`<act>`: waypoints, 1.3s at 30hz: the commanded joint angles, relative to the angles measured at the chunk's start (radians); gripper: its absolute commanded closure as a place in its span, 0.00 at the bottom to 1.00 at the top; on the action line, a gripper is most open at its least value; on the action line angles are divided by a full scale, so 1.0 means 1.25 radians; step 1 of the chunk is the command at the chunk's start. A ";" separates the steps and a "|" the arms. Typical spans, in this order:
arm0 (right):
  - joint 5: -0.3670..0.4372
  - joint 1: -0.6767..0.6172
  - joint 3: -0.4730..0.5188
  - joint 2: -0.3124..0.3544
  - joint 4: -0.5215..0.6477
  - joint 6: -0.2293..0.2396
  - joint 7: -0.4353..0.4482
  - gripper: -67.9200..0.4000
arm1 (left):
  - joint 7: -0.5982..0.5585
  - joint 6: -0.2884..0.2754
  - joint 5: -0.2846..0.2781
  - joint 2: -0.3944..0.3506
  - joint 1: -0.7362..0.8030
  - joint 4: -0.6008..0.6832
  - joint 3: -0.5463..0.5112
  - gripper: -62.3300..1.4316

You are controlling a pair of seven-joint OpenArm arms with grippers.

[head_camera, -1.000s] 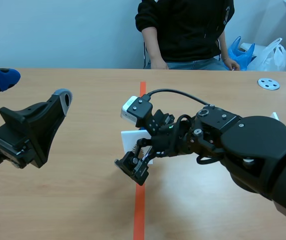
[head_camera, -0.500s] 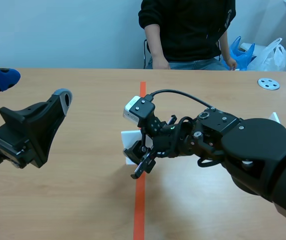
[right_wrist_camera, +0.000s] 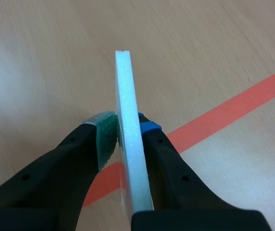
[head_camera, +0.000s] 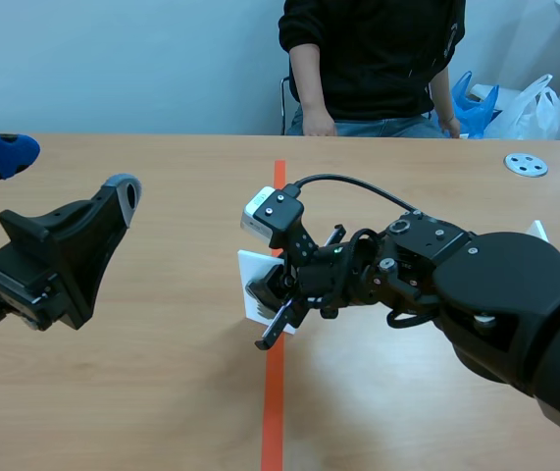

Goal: Sort the leaf by its shape. The table is split by an orange tape line. A compound leaf with several leaflets goes to the left side, a simple leaf with one blade goes to the right side. Return to the home posture when a red brick is placed on the table.

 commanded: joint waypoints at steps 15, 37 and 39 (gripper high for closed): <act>0.005 0.016 0.275 0.021 0.011 -0.101 0.009 0.91 | -0.014 -0.001 -0.005 -0.001 0.000 0.008 0.001 0.01; 0.071 0.016 0.592 0.219 -0.128 -0.210 0.081 0.91 | -0.014 -0.001 -0.005 -0.001 0.000 0.008 0.001 0.01; 0.082 0.016 0.606 0.219 -0.150 -0.210 0.081 0.91 | -0.014 -0.001 -0.005 -0.001 0.000 0.008 0.001 0.01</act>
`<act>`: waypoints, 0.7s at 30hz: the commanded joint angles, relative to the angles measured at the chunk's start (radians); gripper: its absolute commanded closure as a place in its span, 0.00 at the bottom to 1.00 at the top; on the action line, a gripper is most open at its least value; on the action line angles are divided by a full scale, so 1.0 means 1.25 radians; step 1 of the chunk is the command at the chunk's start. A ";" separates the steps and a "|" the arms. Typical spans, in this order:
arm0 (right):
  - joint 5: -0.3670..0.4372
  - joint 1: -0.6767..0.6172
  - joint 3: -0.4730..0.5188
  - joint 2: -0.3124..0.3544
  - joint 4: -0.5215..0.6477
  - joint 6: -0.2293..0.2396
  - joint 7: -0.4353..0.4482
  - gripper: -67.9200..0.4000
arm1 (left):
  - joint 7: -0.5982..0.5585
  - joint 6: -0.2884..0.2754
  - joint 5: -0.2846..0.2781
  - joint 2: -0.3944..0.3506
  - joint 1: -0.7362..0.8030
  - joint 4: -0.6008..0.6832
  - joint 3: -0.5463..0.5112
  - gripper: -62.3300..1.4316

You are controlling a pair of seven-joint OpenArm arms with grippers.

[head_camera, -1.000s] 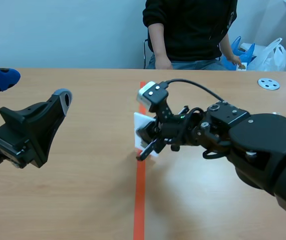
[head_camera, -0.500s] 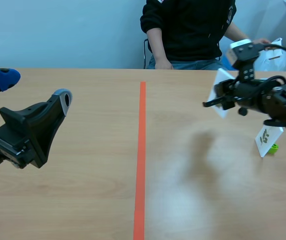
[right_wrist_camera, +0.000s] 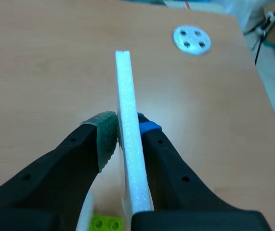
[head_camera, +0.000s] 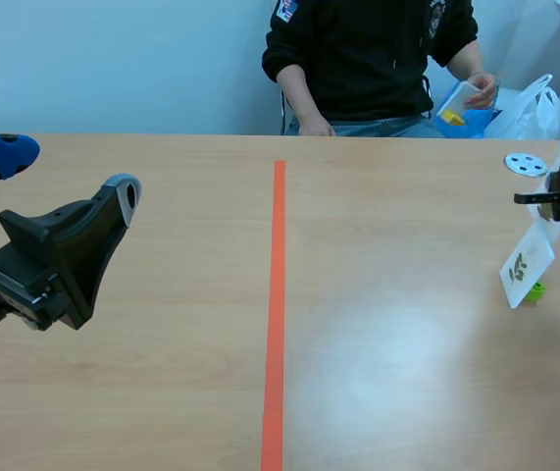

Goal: Sort the leaf by its shape. The table is split by an orange tape line. A compound leaf with several leaflets goes to the left side, a simple leaf with one blade goes to the right side. Return to the home posture when a red brick is placed on the table.

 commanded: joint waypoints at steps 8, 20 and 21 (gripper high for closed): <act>0.008 0.018 0.052 0.008 -0.010 -0.045 0.010 0.89 | -0.014 -0.001 -0.005 -0.001 0.002 0.008 0.001 0.01; 0.008 -0.009 0.052 0.000 -0.013 -0.066 0.035 0.65 | -0.014 -0.001 -0.005 -0.001 0.002 0.008 0.001 0.01; 0.008 -0.011 0.052 0.000 -0.013 -0.066 0.038 0.65 | -0.014 -0.001 -0.005 -0.001 0.002 0.008 0.001 0.01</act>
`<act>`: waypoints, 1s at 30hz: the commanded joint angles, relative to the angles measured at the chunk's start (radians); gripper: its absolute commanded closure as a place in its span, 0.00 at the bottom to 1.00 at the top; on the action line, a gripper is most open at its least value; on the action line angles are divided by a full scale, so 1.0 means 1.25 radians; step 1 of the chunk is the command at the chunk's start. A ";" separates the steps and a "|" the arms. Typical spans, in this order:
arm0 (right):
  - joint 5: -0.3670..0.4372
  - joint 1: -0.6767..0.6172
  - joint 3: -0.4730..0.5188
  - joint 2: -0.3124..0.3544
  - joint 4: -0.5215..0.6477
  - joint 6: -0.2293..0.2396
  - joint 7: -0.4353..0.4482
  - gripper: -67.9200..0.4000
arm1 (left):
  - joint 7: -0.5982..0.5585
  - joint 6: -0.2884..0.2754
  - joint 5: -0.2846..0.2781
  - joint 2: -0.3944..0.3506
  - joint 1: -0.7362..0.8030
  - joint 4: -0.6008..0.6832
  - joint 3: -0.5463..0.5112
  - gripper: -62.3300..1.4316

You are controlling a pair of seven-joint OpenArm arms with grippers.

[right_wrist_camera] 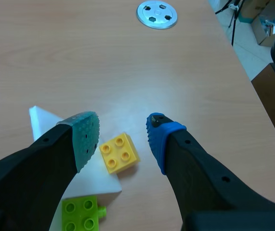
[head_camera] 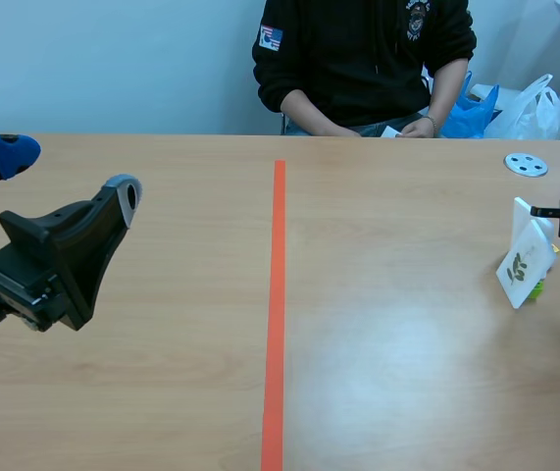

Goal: Sort the leaf by its shape. The table is split by an orange tape line. A compound leaf with several leaflets goes to the left side, a simple leaf with one blade goes to the right side. Return to the home posture when a red brick is placed on the table.

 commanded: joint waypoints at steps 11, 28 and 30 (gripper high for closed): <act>0.006 0.014 0.002 0.014 0.012 0.001 0.026 0.34 | -0.014 -0.001 -0.005 -0.001 0.002 0.008 0.001 0.01; 0.043 -0.215 0.189 0.083 0.422 0.004 -0.119 0.34 | -0.014 -0.001 -0.005 -0.001 0.002 0.008 0.001 0.01; 0.060 -0.265 0.229 0.084 0.497 0.013 -0.137 0.34 | -0.014 -0.001 -0.005 -0.001 0.002 0.008 0.001 0.01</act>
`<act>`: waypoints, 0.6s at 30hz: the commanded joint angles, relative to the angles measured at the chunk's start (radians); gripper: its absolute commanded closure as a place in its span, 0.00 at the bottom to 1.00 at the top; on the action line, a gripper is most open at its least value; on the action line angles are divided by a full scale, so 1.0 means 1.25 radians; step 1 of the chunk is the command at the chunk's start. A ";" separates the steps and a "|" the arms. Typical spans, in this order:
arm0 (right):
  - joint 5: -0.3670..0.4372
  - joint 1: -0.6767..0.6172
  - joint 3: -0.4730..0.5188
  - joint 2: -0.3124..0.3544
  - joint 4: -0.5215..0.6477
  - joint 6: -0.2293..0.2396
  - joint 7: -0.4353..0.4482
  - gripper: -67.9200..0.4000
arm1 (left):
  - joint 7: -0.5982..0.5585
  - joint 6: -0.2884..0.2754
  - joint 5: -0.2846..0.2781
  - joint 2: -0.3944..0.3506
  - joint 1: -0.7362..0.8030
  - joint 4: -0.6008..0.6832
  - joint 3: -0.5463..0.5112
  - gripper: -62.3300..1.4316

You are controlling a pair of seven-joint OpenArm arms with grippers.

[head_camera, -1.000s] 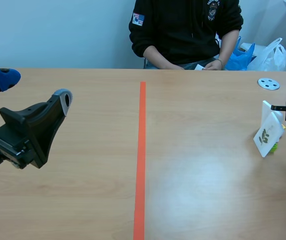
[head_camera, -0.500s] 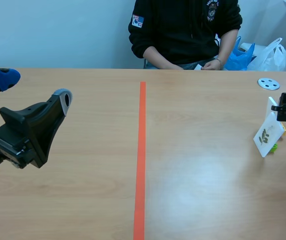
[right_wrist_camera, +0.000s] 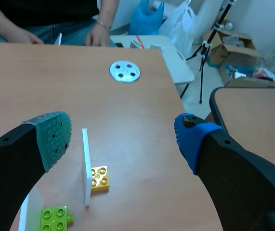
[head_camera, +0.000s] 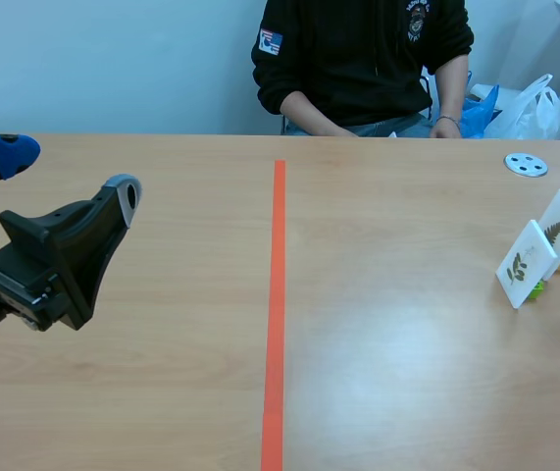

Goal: Sort the leaf by its shape. The table is split by an orange tape line. A compound leaf with several leaflets goes to the left side, a simple leaf with one blade goes to the right side. Return to the home posture when a red brick is placed on the table.

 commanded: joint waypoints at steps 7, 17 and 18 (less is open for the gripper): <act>0.068 -0.183 0.112 0.017 0.265 0.104 -0.033 0.26 | -0.014 -0.001 -0.004 -0.001 0.001 0.008 0.001 0.01; 0.137 -0.382 0.143 -0.019 0.559 0.172 -0.082 0.25 | -0.023 -0.001 0.053 -0.001 -0.003 0.008 0.001 0.01; 0.137 -0.397 0.142 -0.027 0.584 0.175 -0.086 0.25 | -0.023 -0.001 0.053 -0.001 -0.003 0.008 0.001 0.01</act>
